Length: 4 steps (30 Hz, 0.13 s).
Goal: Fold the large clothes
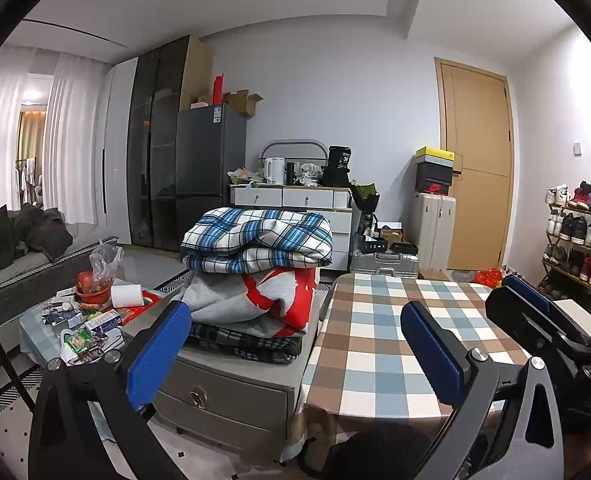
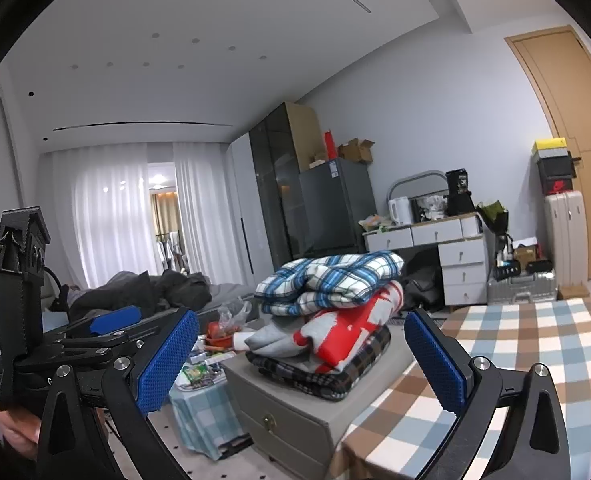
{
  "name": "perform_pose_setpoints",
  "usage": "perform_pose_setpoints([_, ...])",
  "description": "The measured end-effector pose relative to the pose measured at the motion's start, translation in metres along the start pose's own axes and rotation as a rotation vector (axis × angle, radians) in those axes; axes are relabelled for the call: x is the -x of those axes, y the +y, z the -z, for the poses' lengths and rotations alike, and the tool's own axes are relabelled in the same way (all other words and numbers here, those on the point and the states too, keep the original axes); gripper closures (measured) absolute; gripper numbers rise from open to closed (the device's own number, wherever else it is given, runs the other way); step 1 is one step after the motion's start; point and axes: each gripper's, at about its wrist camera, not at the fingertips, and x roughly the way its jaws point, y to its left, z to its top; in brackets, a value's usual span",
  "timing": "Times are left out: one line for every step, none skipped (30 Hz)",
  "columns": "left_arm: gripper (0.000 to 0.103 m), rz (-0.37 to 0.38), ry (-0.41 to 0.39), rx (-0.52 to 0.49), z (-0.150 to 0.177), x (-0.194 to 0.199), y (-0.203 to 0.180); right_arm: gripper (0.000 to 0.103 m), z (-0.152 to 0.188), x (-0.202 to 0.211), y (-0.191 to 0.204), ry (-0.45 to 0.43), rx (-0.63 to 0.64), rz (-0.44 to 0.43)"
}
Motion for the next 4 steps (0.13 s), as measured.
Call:
perform_pose_setpoints([0.001,0.000,0.003,0.000,0.0002,-0.0006,-0.0003,0.000,-0.0002,0.0003,-0.0003,0.001,0.000,0.000])
perform_pose_setpoints([0.001,-0.001,0.006,-0.003,0.0003,-0.0014,-0.0008,0.000,0.0000,0.0005,-0.0009,0.000,-0.002,0.002])
perform_pose_setpoints([0.001,0.001,0.011,-0.011,0.0007,-0.0024,-0.0021,0.000,0.0004,0.0010,-0.0017,-0.002,-0.005,0.004])
perform_pose_setpoints([0.001,0.005,0.012,-0.019,0.0009,-0.0033,-0.0037,0.000,0.0011,0.0016,-0.0026,-0.002,-0.008,0.007])
